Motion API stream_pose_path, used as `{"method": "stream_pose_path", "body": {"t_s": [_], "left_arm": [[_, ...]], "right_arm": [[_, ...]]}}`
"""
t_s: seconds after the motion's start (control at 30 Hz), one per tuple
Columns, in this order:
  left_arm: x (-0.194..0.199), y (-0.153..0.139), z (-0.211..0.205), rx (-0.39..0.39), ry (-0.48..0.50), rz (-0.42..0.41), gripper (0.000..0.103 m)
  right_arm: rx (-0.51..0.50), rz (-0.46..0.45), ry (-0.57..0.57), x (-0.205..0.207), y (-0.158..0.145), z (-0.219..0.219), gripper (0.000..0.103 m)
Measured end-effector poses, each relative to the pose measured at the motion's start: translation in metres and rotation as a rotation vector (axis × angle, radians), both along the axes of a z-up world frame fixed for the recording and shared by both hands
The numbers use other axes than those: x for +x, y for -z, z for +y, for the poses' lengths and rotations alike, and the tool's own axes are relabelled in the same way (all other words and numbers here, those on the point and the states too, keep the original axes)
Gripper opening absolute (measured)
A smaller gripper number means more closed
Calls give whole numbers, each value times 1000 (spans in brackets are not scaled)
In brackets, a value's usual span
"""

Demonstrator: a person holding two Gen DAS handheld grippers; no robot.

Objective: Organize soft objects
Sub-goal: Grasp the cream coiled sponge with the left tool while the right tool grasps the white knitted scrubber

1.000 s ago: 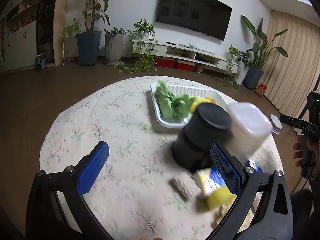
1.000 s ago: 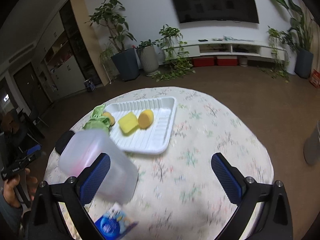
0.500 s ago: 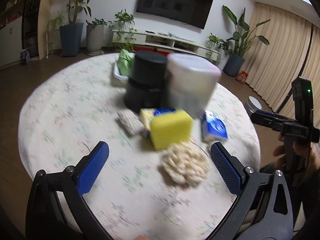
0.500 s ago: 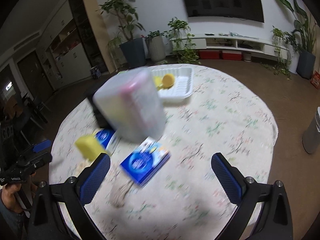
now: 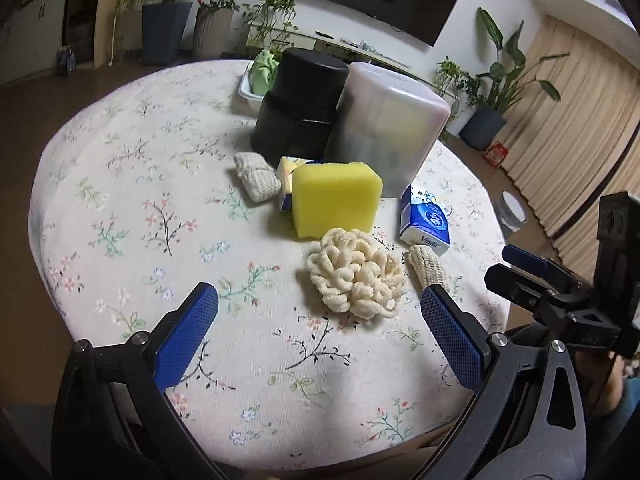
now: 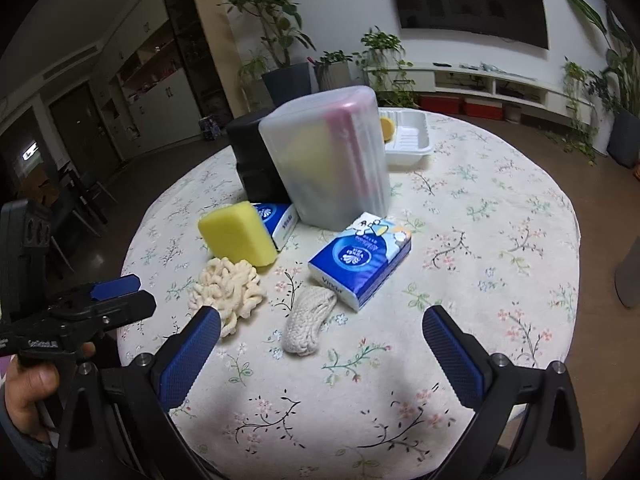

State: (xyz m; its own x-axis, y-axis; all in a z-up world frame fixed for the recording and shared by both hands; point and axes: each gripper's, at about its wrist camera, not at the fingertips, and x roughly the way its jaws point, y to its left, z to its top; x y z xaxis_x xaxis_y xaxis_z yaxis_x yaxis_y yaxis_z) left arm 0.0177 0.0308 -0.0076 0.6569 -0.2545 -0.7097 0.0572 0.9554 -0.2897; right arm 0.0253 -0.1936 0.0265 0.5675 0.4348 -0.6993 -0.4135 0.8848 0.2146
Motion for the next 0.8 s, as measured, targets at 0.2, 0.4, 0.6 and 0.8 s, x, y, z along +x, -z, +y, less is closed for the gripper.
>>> {"method": "stream_pose_path", "body": {"t_s": [0.2, 0.4, 0.6, 0.8], "left_arm": [[13, 7, -15, 74, 31, 28, 103], [31, 7, -14, 104, 27, 45, 103], [43, 16, -30, 131, 95, 99, 103], [58, 27, -35, 131, 101, 159, 103]], "right_arm": [[-35, 72, 42, 5, 7, 7, 103], [-95, 110, 65, 12, 11, 13, 103], [-112, 138, 56, 18, 14, 15, 102], [-169, 155, 64, 25, 16, 10, 95]]}}
